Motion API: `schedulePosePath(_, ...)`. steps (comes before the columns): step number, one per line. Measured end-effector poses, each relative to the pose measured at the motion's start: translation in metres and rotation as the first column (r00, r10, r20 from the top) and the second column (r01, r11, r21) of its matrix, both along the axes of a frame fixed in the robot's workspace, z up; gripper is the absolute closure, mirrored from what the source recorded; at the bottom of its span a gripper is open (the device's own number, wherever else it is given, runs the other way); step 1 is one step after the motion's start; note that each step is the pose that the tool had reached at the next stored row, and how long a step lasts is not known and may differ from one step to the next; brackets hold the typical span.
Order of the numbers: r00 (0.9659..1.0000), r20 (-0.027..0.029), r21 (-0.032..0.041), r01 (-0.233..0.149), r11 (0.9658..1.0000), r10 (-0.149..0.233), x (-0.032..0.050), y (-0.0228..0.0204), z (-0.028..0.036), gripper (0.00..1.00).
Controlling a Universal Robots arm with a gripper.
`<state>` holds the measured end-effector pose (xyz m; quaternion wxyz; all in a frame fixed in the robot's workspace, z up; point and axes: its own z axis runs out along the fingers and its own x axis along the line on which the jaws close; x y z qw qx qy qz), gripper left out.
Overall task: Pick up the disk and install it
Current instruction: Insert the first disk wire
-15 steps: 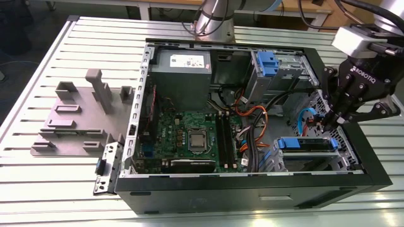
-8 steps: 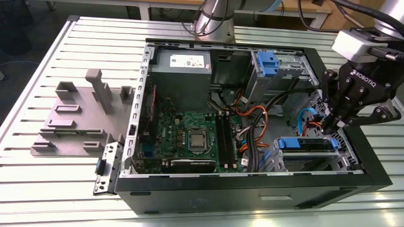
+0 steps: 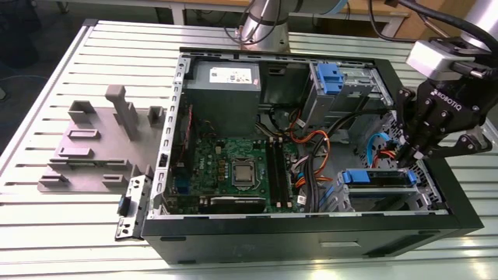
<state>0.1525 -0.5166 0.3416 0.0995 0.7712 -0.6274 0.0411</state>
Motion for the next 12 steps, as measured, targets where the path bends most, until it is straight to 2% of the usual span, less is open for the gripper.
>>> schedulePosePath(3, 1.0000, 0.0009, 0.0017, 0.001, 1.0000, -0.001, -0.0002, -0.0046, -0.0005, 0.83)
schedulePosePath(6, 1.0000, 0.0021, 0.0082, 0.001, 1.0000, -0.001, -0.0011, -0.0069, -0.0011, 0.83)
schedulePosePath(10, 1.0000, 0.0038, 0.0260, 0.006, 0.9996, -0.006, -0.0044, -0.0070, -0.0021, 0.83)
schedulePosePath(12, 0.9999, 0.0043, 0.0321, 0.011, 0.9994, -0.011, -0.0052, -0.0070, -0.0029, 0.83)
